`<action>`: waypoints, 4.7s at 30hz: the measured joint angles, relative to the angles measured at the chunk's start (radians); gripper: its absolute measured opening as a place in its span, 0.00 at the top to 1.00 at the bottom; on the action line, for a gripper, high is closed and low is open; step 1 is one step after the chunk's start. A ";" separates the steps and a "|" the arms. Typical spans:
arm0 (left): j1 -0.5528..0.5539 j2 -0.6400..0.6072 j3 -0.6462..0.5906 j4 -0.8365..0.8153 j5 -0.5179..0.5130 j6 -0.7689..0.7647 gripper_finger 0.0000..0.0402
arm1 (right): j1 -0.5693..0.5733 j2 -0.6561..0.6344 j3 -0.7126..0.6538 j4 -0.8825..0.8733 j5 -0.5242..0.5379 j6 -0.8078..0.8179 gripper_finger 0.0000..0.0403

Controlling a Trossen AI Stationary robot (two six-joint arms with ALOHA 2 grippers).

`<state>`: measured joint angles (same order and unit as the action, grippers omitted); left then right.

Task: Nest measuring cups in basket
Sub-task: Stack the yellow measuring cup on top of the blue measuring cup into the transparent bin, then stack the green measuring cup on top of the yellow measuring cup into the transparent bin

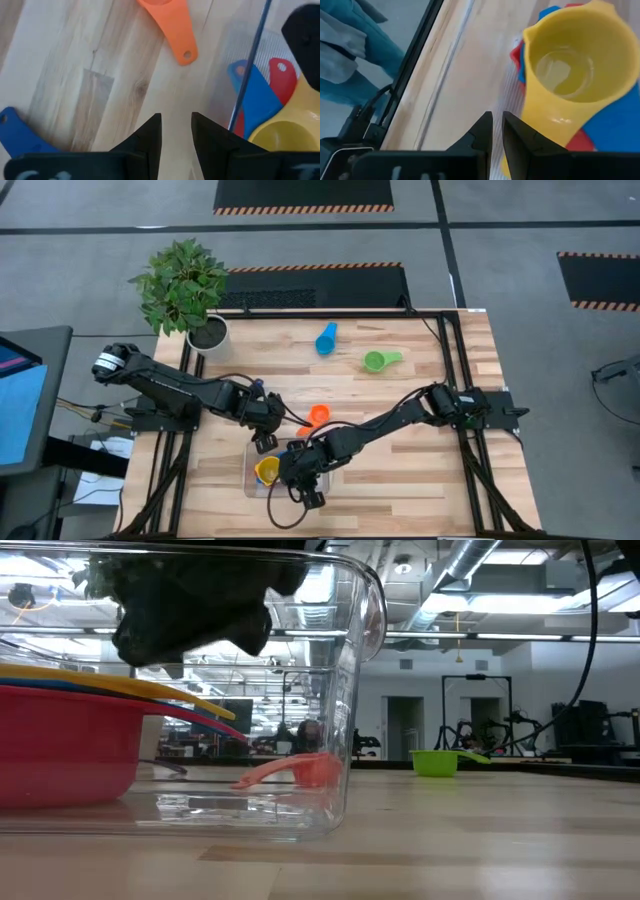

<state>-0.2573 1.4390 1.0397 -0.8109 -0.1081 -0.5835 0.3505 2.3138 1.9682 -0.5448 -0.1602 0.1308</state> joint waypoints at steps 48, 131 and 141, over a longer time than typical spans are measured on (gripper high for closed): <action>0.000 0.068 0.000 0.088 0.041 0.068 0.77 | -0.019 -0.001 -0.010 -0.070 0.003 0.003 0.84; 0.014 0.068 0.000 0.104 0.113 0.199 0.77 | -0.030 -0.001 0.000 -0.107 0.297 0.287 0.84; 0.030 0.042 0.001 0.083 0.150 0.224 0.77 | -0.031 -0.106 0.002 -0.177 0.270 0.265 0.84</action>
<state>-0.2278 1.4814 1.0405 -0.7276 0.0417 -0.3592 0.3191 2.2079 1.9701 -0.7216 0.1095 0.3957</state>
